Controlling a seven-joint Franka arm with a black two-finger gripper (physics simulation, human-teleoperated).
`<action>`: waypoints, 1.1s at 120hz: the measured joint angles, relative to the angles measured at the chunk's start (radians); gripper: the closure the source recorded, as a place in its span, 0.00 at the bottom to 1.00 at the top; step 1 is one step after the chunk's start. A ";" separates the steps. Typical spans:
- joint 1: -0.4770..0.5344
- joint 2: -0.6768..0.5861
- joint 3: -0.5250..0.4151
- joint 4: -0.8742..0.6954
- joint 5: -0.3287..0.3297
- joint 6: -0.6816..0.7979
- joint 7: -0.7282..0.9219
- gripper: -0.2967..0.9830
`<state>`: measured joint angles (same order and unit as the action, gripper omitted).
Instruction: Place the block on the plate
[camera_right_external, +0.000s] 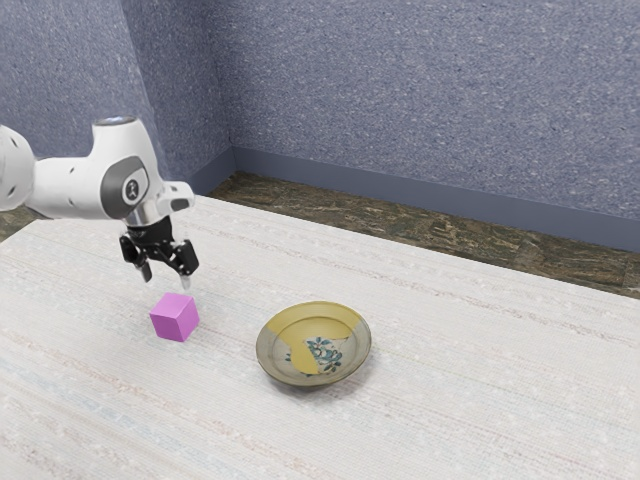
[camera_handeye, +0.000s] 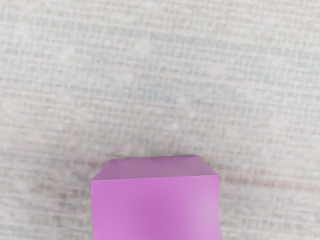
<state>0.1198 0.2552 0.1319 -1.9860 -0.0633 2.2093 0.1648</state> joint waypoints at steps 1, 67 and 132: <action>0.000 0.000 0.000 -0.002 0.000 0.003 0.000 0.23; 0.005 0.055 -0.002 -0.061 -0.001 0.112 -0.017 0.23; 0.003 0.106 -0.006 -0.051 -0.002 0.156 -0.024 0.44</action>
<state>0.1227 0.3611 0.1258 -2.0366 -0.0651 2.3657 0.1412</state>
